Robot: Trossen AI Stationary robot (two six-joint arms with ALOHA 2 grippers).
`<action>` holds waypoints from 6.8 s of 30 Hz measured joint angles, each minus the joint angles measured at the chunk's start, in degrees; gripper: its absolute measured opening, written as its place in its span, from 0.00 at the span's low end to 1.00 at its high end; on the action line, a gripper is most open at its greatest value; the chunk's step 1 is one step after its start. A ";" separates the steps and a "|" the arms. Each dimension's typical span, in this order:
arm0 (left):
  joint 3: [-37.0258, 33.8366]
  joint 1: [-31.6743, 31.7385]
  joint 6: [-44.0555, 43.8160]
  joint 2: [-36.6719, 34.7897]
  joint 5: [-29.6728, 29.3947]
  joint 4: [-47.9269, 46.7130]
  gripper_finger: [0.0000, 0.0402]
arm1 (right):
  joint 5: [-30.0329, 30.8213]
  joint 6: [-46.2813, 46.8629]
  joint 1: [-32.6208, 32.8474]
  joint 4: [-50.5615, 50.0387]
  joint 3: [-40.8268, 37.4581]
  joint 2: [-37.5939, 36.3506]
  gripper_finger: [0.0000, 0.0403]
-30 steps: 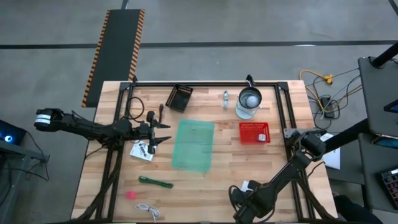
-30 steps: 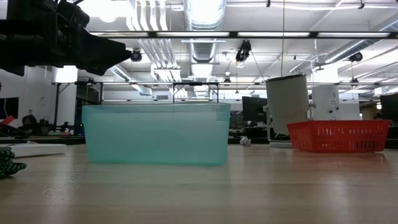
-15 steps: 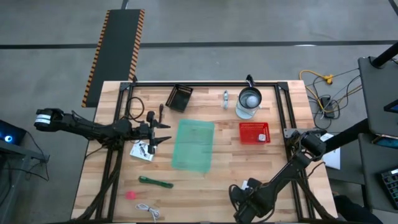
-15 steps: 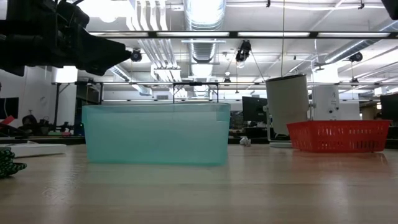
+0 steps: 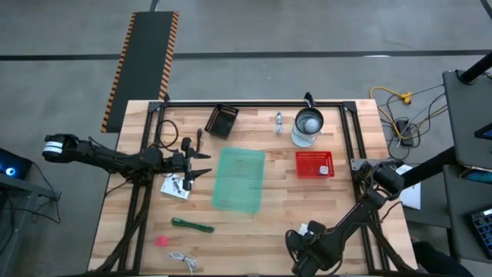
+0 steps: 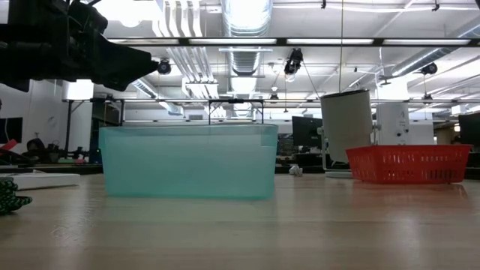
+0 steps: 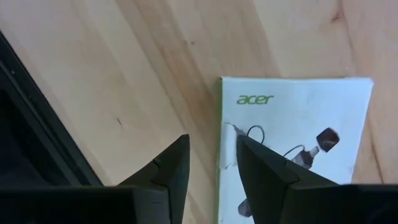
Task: Pick and place items into bin
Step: Put the bottom right card reader box into the black basket
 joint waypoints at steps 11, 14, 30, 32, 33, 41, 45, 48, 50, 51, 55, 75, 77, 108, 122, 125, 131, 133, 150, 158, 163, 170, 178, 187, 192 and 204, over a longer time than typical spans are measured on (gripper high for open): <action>-0.04 0.02 0.00 -0.07 0.00 0.00 0.49 | -0.05 -0.27 0.35 0.16 -0.14 2.57 0.29; 0.00 0.02 0.00 0.04 0.00 0.01 0.49 | -1.92 -0.29 0.56 0.23 -0.14 3.41 0.29; -0.04 0.07 -0.02 0.04 0.01 0.00 0.49 | -3.14 -0.75 0.94 -0.01 -0.12 3.54 0.21; -0.04 0.07 -0.02 0.02 0.00 0.00 0.49 | -3.13 -0.14 0.94 -0.02 -0.14 3.54 0.19; -0.04 0.04 -0.02 0.02 0.00 0.00 0.49 | -3.13 0.21 0.94 -0.01 -0.14 3.54 0.18; -0.04 0.04 -0.02 -0.03 0.00 0.00 0.49 | -3.13 1.19 0.94 0.13 -0.16 3.58 0.10; 0.07 0.04 -0.02 0.02 0.00 -0.02 0.49 | -3.15 1.23 0.94 0.32 -0.16 3.61 0.05; 0.07 0.04 -0.02 0.00 0.00 0.01 0.49 | -3.15 1.23 0.94 0.49 -0.16 3.61 0.03; 0.04 0.04 -0.02 -0.03 0.00 0.00 0.49 | -3.15 1.50 0.94 0.61 -0.18 3.61 0.03; 0.04 0.04 -0.02 -0.06 0.00 0.00 0.49 | -3.16 1.91 0.94 0.89 -0.18 3.61 0.02; 0.15 0.04 -0.02 -0.07 0.00 0.02 0.49 | -3.17 2.50 0.92 1.15 -0.18 3.61 0.02; 0.17 0.00 -0.02 -0.07 0.00 0.28 0.49 | 3.38 -0.46 0.18 1.19 -0.29 -1.52 0.02; 0.15 0.02 -0.02 -0.07 0.00 0.26 0.49 | 4.96 -1.13 0.18 1.28 -0.29 -2.27 0.02; 0.15 0.04 0.00 -0.07 0.02 0.29 0.49 | 30.32 -34.98 -2.10 27.95 -9.28 -11.30 0.02; 0.15 0.03 -0.02 -0.07 0.02 0.25 0.49 | 24.87 -49.20 -8.05 56.15 -23.58 -11.30 0.02; 0.15 0.00 -0.02 0.04 0.02 0.10 0.49 | 23.76 -51.09 -9.11 61.10 -26.61 -11.78 0.02; 0.15 0.00 -0.02 0.04 0.02 0.09 0.49 | 23.28 -62.38 -10.14 75.98 -32.20 -13.59 0.02; 0.17 0.00 0.03 0.04 0.29 0.18 0.49 | 22.36 -67.69 -10.14 82.20 -34.70 -14.30 0.02; 0.04 0.07 1.34 2.81 12.48 5.25 0.49 | 8.11 -93.82 -14.91 112.60 -46.91 -14.01 0.02; 0.42 0.04 12.88 8.05 31.75 9.05 0.49 | 8.50 -103.37 -15.92 112.32 -43.24 -15.71 0.02; 2.87 0.04 13.18 11.50 32.79 10.82 0.49 | 8.78 -105.58 -17.78 111.77 -43.25 -15.69 0.02; 10.55 0.04 11.76 19.37 32.83 10.45 0.50 | 3.77 -105.11 -20.78 110.00 -43.33 -15.58 0.02; 21.64 0.00 7.17 26.32 40.53 0.85 0.64 | -1.01 -106.79 -20.79 111.29 -43.33 -15.58 0.02; 31.65 0.04 11.78 35.25 40.57 -2.06 0.72 | -0.93 -106.40 -20.81 110.92 -43.33 -15.58 0.02; 35.94 0.04 11.69 40.41 43.91 -2.11 0.72 | -0.72 -106.40 -20.89 110.94 -43.33 -15.58 0.02; 41.96 -0.99 11.69 46.31 52.21 -1.93 0.72 | -0.65 -106.61 -21.16 110.83 -43.31 -15.58 0.02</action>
